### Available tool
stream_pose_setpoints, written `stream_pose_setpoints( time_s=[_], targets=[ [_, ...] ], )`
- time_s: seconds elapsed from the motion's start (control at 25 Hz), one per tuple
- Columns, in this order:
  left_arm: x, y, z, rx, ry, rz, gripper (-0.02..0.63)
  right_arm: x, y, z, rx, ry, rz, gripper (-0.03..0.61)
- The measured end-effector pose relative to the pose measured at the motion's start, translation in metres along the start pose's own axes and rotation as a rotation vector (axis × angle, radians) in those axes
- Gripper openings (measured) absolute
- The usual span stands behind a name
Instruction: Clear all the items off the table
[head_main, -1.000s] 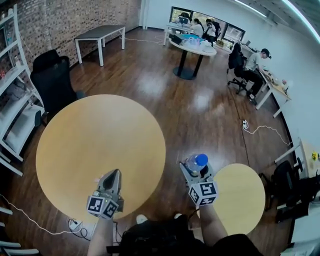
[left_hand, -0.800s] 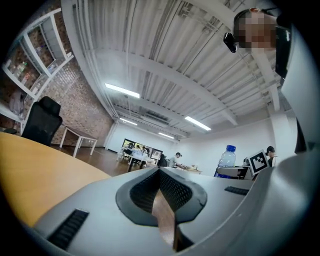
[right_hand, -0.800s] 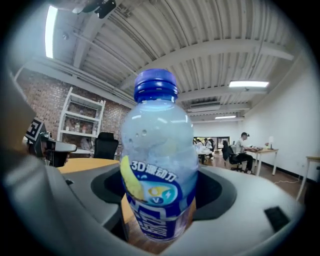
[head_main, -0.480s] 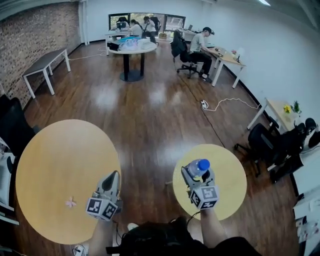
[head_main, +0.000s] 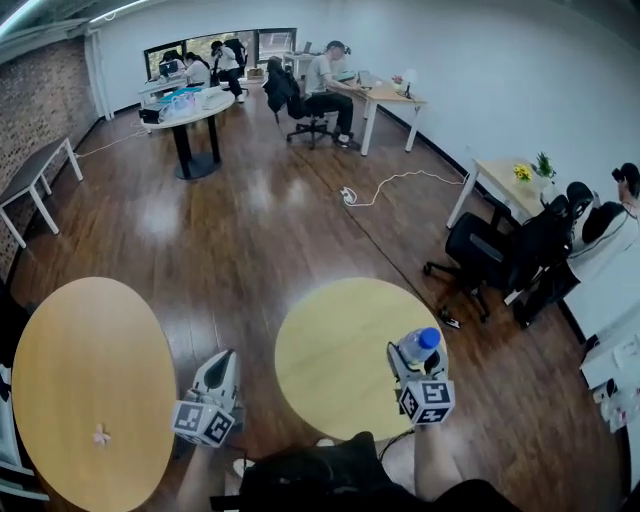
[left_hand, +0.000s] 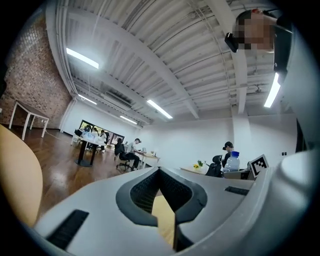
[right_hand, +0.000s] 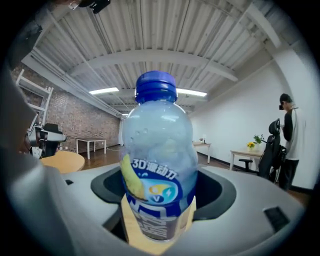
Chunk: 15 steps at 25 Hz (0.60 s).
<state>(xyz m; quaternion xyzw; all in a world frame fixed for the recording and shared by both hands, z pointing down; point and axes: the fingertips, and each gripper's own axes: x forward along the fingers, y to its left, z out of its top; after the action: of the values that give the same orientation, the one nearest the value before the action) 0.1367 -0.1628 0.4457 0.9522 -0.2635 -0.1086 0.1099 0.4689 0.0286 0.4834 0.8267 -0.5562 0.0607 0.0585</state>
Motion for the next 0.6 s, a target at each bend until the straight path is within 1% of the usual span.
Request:
stream_pose_setpoints(
  time_s=[0.12,0.28,0.36,0.48,0.6],
  targets=[
    [0.034,-0.033,-0.019,-0.019,0.01,-0.043,0.0,-0.014,-0.039,-0.005,0.003,-0.002,-0.034,0.38],
    [0.079,-0.09,-0.04,-0.022,0.055,-0.162,0.0,-0.037,-0.081,-0.008,0.014,-0.008,-0.096,0.38],
    [0.094,-0.109,-0.05,-0.023,0.086,-0.216,0.0,-0.05,-0.098,-0.014,0.03,-0.003,-0.136,0.38],
    [0.111,-0.12,-0.065,-0.025,0.129,-0.273,0.0,-0.063,-0.115,-0.032,0.063,0.019,-0.198,0.38],
    [0.133,-0.124,-0.076,-0.019,0.166,-0.304,0.0,-0.067,-0.131,-0.045,0.092,0.043,-0.249,0.38]
  ],
)
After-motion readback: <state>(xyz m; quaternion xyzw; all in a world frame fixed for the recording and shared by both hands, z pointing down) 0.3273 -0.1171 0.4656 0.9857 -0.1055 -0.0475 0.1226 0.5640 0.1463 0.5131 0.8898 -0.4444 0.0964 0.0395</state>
